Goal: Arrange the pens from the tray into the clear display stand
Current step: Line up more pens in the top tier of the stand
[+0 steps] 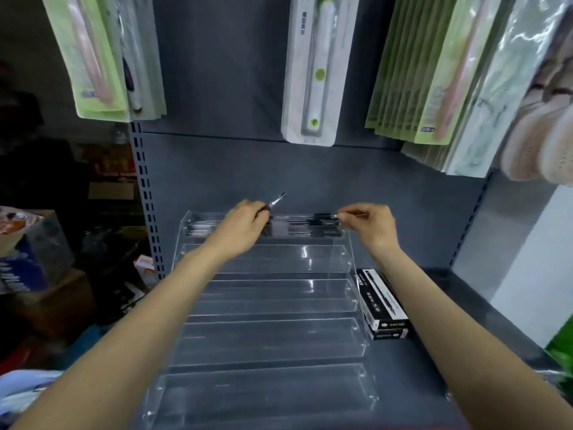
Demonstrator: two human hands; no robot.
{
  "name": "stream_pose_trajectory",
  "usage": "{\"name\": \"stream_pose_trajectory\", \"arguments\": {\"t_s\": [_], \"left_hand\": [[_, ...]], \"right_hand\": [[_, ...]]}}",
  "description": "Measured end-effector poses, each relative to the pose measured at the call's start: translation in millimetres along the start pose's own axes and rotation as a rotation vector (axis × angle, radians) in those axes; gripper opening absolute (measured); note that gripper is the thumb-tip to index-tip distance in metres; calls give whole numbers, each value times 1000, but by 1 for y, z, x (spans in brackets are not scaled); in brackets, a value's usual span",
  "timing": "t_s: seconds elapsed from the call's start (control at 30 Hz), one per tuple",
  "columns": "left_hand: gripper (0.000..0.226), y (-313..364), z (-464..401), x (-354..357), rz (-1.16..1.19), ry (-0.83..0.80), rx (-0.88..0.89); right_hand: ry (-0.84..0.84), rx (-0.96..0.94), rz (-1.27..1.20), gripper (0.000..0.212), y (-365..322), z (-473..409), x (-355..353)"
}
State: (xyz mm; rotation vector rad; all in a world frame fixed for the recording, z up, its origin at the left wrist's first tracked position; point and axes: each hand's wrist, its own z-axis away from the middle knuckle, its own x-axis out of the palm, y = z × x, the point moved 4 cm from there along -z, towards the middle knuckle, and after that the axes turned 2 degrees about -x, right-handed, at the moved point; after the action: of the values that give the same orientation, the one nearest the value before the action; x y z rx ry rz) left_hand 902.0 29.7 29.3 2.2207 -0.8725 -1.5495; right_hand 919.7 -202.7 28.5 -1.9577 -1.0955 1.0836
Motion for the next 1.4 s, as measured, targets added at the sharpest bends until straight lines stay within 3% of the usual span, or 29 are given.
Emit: {"name": "stream_pose_trajectory", "arguments": {"t_s": [0.23, 0.4, 0.6, 0.67, 0.8, 0.9, 0.97, 1.07, 1.4], "left_hand": [[31, 3, -12, 10, -10, 30, 102], [14, 12, -19, 8, 119, 141, 60], [9, 14, -24, 15, 101, 119, 32], [10, 15, -24, 17, 89, 107, 34], [10, 24, -26, 24, 106, 78, 74], [10, 32, -29, 30, 110, 62, 90], [11, 30, -32, 30, 96, 58, 71], [12, 15, -33, 26, 29, 40, 21], [21, 3, -38, 33, -171, -20, 43]], "right_hand": [[-181, -181, 361, 13, 10, -27, 17], [-316, -187, 518, 9, 13, -44, 19], [-469, -167, 584, 12, 12, -56, 24], [-457, -183, 556, 16, 12, -56, 22], [-392, -179, 190, 23, 6, -44, 18], [-427, -217, 123, 18, 4, -39, 20], [-362, -208, 98, 15, 5, -41, 14], [-274, -194, 131, 16, 11, -45, 2], [-325, -260, 418, 21, 28, -42, 8]]}}
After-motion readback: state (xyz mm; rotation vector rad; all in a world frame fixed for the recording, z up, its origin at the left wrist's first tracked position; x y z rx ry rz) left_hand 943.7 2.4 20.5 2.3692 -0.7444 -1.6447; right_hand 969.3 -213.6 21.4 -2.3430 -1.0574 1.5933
